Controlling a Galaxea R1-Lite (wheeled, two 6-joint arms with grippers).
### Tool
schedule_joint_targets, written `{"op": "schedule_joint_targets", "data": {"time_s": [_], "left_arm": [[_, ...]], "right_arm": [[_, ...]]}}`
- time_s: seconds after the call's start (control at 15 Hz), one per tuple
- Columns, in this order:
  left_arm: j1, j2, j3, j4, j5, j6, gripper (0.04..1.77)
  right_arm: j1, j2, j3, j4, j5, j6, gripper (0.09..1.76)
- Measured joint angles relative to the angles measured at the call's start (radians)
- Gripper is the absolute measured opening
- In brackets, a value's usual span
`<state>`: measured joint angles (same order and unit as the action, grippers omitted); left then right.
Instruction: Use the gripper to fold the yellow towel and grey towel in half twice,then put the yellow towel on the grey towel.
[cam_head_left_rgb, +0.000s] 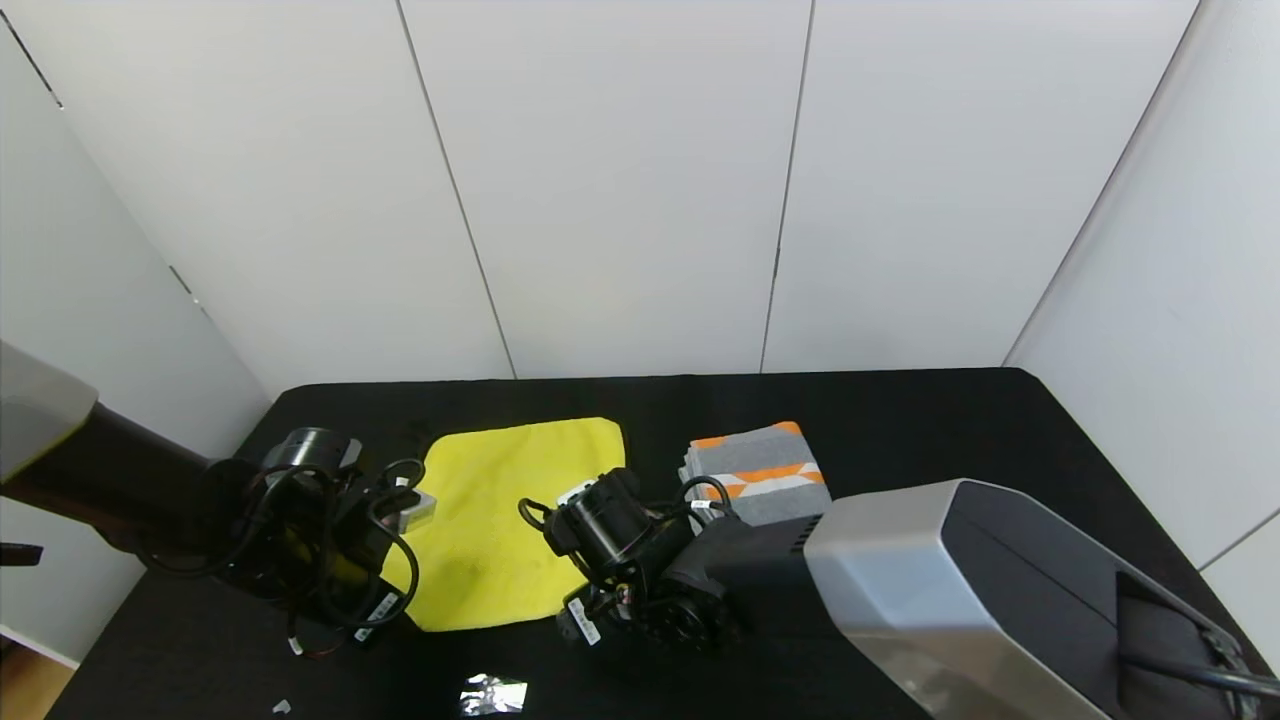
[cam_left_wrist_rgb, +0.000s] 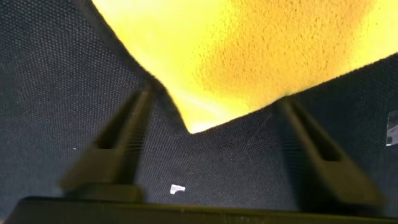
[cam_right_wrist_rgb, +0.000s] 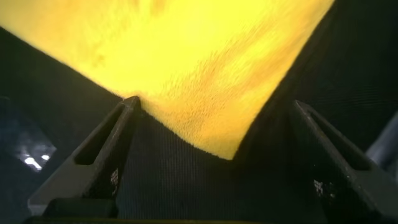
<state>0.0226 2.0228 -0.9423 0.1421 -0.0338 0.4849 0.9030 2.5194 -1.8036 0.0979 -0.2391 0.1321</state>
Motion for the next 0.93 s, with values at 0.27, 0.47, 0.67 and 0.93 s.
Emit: {"op": "schedule_joint_targets", "data": {"time_s": [0.27, 0.47, 0.67, 0.93], "left_arm": [[0.0, 0.002, -0.001, 0.0, -0.001, 0.0, 0.8], [-0.003, 0.0, -0.001, 0.0, -0.001, 0.0, 0.13], [-0.003, -0.004, -0.001, 0.001, -0.001, 0.0, 0.12], [-0.004, -0.006, -0.001, 0.001, -0.001, 0.0, 0.12]], "right_arm": [[0.0, 0.001, 0.0, -0.003, 0.0, 0.001, 1.71], [0.0, 0.022, -0.001, -0.004, 0.0, 0.002, 1.71], [0.0, 0.031, -0.007, -0.006, -0.001, 0.008, 1.71], [-0.001, 0.036, -0.009, -0.006, 0.0, 0.01, 1.71]]}}
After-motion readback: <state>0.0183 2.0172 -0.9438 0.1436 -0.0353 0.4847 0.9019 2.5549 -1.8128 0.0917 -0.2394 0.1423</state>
